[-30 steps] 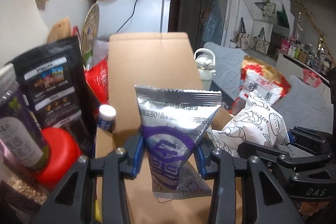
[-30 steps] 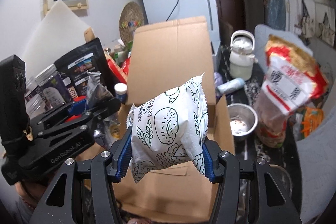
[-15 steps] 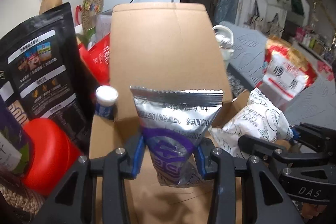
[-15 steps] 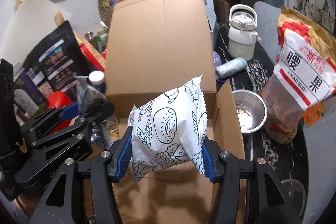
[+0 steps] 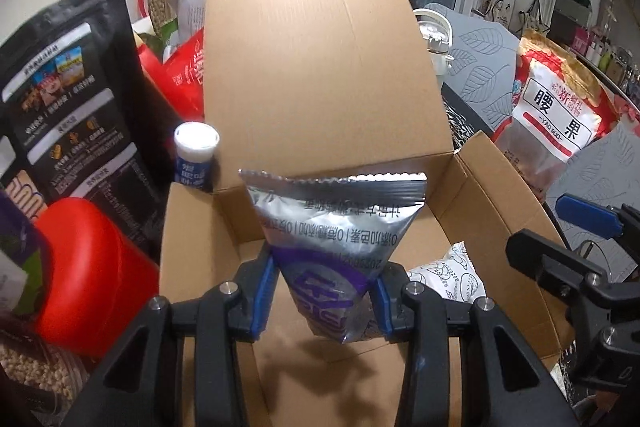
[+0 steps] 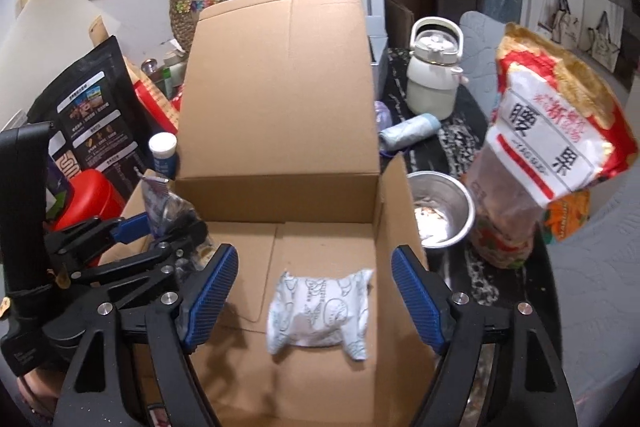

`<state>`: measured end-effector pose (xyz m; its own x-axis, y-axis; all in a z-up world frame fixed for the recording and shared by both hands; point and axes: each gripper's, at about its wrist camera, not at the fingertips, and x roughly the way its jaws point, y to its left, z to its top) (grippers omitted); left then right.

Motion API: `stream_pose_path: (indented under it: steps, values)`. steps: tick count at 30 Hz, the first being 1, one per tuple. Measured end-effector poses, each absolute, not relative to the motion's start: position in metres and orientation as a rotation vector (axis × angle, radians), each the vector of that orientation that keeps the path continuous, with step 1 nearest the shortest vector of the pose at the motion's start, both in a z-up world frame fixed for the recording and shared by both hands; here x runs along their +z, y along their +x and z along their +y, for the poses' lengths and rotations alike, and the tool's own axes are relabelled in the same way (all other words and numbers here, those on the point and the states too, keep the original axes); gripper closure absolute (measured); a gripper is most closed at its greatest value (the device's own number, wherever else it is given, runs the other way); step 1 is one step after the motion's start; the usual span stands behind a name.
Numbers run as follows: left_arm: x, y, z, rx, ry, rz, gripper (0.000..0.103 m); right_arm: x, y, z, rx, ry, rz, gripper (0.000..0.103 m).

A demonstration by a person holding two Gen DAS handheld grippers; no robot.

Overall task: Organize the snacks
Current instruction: 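Open the right tool to drop the white bag while the left tool drops the purple packet, then withdraw both tools from the box back toward the snack pile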

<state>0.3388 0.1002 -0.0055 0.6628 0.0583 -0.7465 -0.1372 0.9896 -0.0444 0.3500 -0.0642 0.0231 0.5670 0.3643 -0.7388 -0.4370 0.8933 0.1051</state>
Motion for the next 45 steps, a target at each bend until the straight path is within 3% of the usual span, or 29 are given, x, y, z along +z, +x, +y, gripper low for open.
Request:
stream_pose_path:
  steps: [4, 6, 8, 10, 45]
  values:
    - [0.003, 0.332, 0.099, 0.113, -0.09, 0.828, 0.062, 0.031, 0.343, -0.069, 0.45, -0.105, 0.823, 0.023]
    - [0.008, 0.33, 0.098, 0.119, -0.084, 0.82, 0.055, 0.035, 0.34, -0.071, 0.443, -0.103, 0.817, 0.023]
    - [0.014, 0.325, 0.099, 0.127, -0.079, 0.797, 0.027, 0.038, 0.336, -0.073, 0.436, -0.101, 0.814, 0.023]
    - [0.021, 0.319, 0.1, 0.134, -0.078, 0.772, 0.011, 0.041, 0.333, -0.074, 0.43, -0.102, 0.807, 0.023]
    - [0.157, 0.161, 0.08, 0.065, -0.018, 0.483, 0.01, 0.16, 0.192, -0.11, 0.437, -0.084, 0.532, 0.021]
